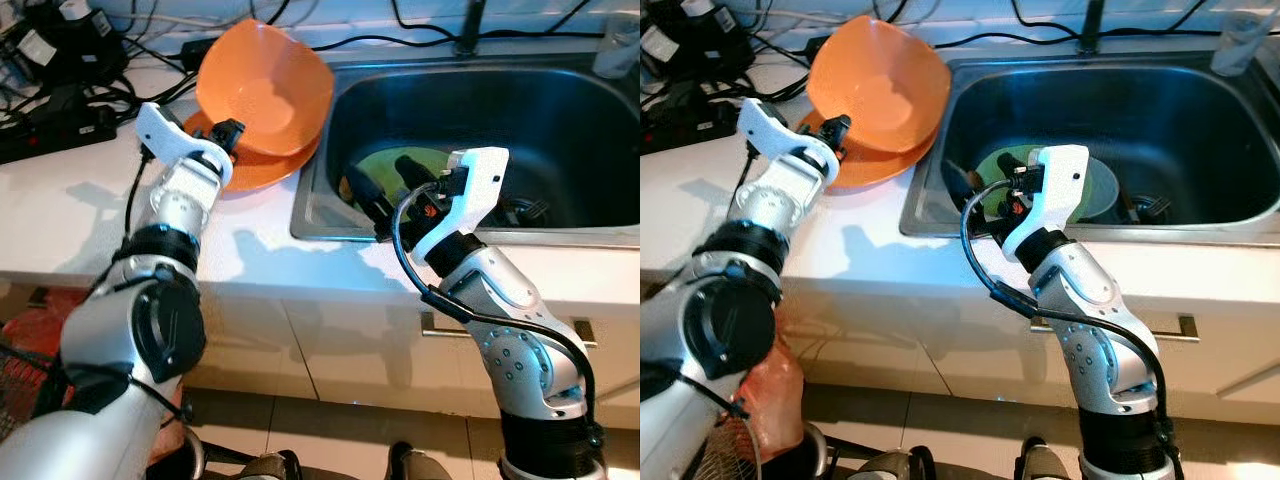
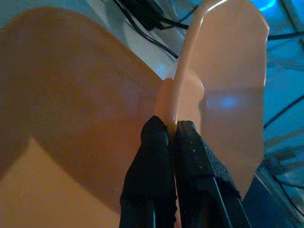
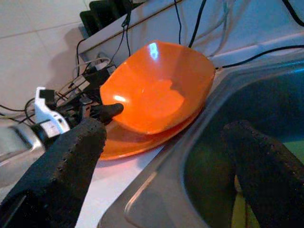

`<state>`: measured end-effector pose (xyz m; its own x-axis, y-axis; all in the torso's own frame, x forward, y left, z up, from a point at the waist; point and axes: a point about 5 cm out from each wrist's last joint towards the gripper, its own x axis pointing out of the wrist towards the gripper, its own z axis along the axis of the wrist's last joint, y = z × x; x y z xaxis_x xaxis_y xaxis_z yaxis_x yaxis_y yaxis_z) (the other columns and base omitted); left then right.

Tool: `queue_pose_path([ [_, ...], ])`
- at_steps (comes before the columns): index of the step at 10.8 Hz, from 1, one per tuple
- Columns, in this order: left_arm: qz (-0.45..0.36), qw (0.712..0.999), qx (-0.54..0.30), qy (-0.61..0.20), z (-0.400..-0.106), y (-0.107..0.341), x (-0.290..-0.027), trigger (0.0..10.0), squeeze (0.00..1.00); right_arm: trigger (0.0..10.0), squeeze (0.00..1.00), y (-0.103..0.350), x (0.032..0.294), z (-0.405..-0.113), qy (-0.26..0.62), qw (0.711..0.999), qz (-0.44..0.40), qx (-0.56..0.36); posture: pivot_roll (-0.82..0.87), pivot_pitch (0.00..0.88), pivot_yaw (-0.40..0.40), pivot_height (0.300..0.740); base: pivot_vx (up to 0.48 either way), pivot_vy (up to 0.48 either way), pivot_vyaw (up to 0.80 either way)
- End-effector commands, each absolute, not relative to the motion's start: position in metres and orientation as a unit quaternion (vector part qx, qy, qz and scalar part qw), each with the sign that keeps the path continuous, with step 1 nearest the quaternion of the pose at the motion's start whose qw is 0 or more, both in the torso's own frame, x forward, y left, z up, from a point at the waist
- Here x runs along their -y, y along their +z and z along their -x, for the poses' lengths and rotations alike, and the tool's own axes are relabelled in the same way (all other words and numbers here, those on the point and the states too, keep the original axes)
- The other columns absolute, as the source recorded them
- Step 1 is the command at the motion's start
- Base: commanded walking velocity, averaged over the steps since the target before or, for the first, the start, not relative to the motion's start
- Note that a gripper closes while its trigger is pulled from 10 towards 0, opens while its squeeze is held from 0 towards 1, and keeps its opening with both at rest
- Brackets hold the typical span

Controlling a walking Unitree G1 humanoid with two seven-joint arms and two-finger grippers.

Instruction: Kitchen organization

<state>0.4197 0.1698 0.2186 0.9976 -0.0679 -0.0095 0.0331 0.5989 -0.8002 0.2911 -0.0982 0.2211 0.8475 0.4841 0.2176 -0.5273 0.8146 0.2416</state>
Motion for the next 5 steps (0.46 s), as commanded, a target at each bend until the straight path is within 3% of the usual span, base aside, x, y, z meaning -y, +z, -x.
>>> queue_pose_path([
  [1,0.439,0.895,0.019,-0.079,-0.419,0.233,-0.17,0.0,0.0,10.0,0.0,0.223,0.098,-0.295,0.255,0.952,-0.153,0.079,-0.09,0.117,0.115,0.74,0.0,0.0,0.0],
  [3,0.427,0.89,0.045,-0.156,-0.414,0.244,-0.16,0.0,0.0,10.0,0.0,0.222,0.107,-0.305,0.212,0.959,-0.17,0.086,-0.06,0.121,0.119,0.74,0.0,0.0,0.0],
  [4,0.418,0.89,0.053,-0.175,-0.411,0.246,-0.158,0.0,0.0,10.0,0.89,0.222,0.11,-0.309,0.192,0.961,-0.176,0.091,-0.05,0.121,0.122,0.74,0.0,0.0,0.0],
  [5,0.409,0.889,0.059,-0.198,-0.407,0.25,-0.153,0.0,0.0,10.0,1.0,0.221,0.113,-0.312,0.177,0.963,-0.179,0.096,-0.04,0.119,0.124,0.74,0.0,0.0,0.0],
])
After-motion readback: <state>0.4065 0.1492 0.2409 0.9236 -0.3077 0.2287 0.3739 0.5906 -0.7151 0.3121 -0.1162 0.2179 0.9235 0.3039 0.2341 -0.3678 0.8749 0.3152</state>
